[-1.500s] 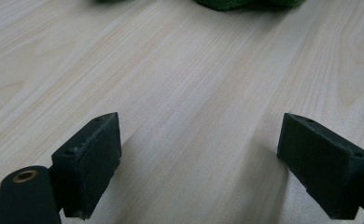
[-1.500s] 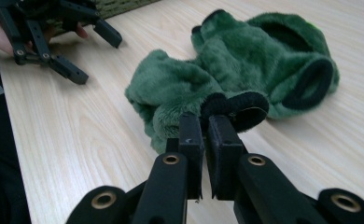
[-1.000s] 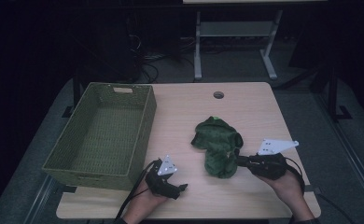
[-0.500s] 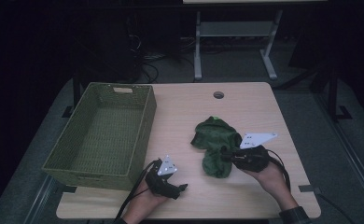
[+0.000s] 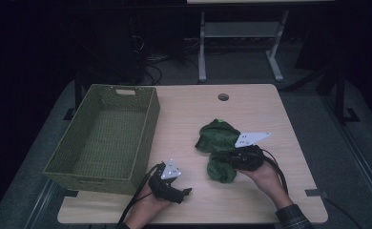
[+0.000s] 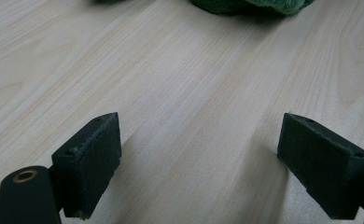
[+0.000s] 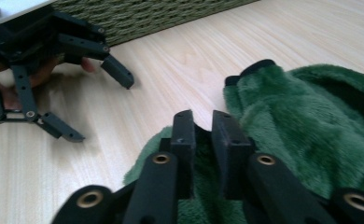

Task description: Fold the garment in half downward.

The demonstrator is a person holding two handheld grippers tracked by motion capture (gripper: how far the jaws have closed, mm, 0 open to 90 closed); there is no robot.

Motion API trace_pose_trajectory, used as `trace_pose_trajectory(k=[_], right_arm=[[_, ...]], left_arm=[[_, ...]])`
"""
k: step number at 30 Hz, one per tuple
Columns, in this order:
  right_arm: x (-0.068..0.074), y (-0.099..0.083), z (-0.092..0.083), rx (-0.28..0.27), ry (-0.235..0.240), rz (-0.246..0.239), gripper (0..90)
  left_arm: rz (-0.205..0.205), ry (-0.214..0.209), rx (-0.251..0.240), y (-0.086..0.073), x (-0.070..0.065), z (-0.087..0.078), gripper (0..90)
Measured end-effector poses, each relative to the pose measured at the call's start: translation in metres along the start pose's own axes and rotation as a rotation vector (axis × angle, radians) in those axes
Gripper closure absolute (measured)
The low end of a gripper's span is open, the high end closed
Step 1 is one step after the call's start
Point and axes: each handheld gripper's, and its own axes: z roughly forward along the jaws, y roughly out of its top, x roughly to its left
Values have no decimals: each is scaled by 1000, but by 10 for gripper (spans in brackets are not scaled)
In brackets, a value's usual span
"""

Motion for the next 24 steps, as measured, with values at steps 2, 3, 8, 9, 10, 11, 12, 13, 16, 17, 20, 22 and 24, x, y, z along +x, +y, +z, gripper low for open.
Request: trace_pose_trajectory(k=[2,3,8,9,10,11,12,13,16,17,20,22,24], right_arm=[[-3,-1,0,7,-13,8,854],[-5,-2,1,11,-12,18,872],[-11,-8,18,69,-2,45,896],[-11,-9,22,80,-2,44,896],[-11,-11,27,101,2,43,897],[-11,-12,31,114,5,46,897],[-11,-14,34,125,14,54,897],[-12,-15,36,131,23,58,898],[-14,-18,38,156,43,84,900],[-15,-19,39,161,46,86,900],[-17,-23,40,174,63,104,900],[-15,-23,40,174,54,91,900],[-13,-23,40,170,44,78,900]], left_arm=[[-3,-1,1,0,0,0,128],[1,-1,1,0,0,0,128],[3,0,3,0,0,0,128],[3,0,3,0,0,0,128],[0,-2,3,0,0,0,128],[0,-2,3,0,0,0,128],[0,-2,3,0,0,0,128],[0,-1,4,0,0,0,128],[0,-2,3,0,0,0,128],[1,-2,4,0,0,0,128],[1,-2,4,0,0,0,128],[0,-2,3,0,0,0,128],[0,-2,3,0,0,0,128]])
